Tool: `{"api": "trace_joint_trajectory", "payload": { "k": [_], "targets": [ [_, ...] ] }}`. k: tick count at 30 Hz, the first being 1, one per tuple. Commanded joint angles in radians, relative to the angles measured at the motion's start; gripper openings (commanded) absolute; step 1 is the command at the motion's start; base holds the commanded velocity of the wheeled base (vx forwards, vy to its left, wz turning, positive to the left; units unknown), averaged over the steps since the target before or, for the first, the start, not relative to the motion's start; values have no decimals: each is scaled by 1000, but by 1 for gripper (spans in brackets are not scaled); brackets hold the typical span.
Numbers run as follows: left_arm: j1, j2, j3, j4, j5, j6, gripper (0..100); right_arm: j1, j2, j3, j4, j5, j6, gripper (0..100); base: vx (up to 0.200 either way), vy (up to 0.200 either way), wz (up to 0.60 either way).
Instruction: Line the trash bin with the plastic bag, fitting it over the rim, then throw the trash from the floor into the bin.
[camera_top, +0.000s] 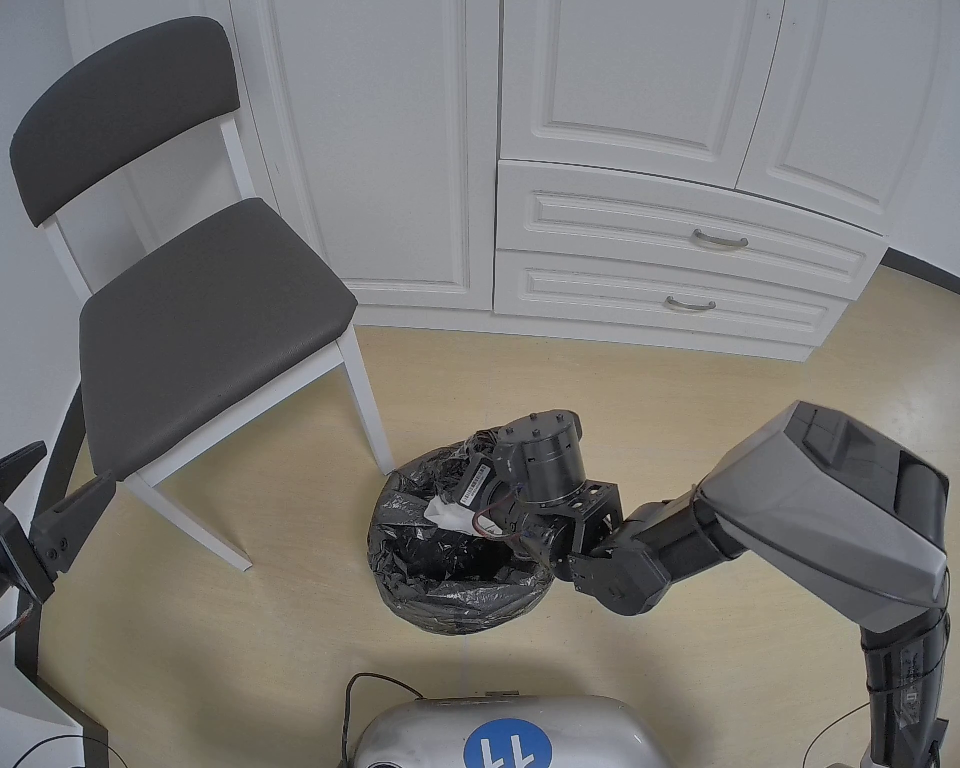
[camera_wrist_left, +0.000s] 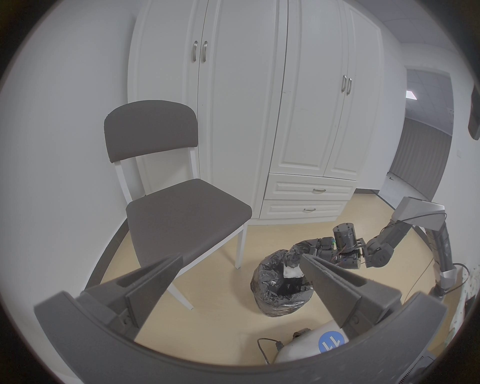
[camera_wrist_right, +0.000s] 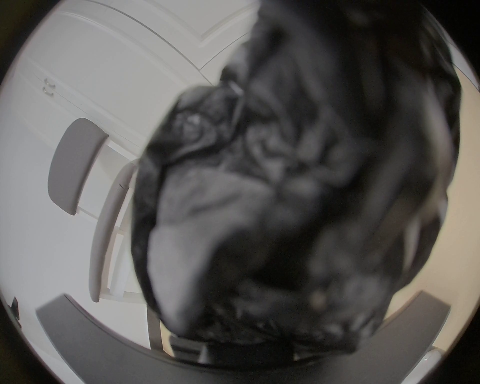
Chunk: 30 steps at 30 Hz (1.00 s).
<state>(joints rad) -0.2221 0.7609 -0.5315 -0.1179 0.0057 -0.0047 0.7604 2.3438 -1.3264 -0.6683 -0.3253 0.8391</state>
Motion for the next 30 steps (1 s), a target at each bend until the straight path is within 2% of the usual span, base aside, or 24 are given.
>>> {"api": "trace_joint_trajectory", "payload": {
  "k": [1, 5, 11, 19, 23, 25, 26, 28, 30],
  "targets": [
    [0, 0, 1, 0, 0, 0, 100, 2, 63, -27, 4, -1, 3, 0, 0, 0, 0],
    [0, 0, 2, 0, -1, 0, 100, 8, 80, -27, 3, -4, 1, 0, 0, 0, 0],
    [0, 0, 2, -2, -1, 0, 100, 30, 138, -47, -42, -77, -14, 0, 0, 0, 0],
    [0, 0, 2, 0, -1, 0, 100, 45, 196, -48, -99, -118, -78, 0, 0, 0, 0],
    [0, 2, 4, -2, -1, 0, 100, 42, 223, -48, -119, -150, -141, 0, 0, 0, 0],
    [0, 0, 2, -2, -1, 0, 100, 39, 232, -39, -112, -212, -235, 0, 0, 0, 0],
    [0, 0, 2, -2, -1, 0, 100, 39, 232, -37, -111, -215, -239, 0, 0, 0, 0],
    [0, 0, 2, -2, -1, 0, 100, 42, 235, -17, -103, -255, -318, 0, 0, 0, 0],
    [0, 2, 2, 0, -1, 0, 100, 46, 246, -2, -105, -262, -339, 0, 0, 0, 0]
  ]
}}
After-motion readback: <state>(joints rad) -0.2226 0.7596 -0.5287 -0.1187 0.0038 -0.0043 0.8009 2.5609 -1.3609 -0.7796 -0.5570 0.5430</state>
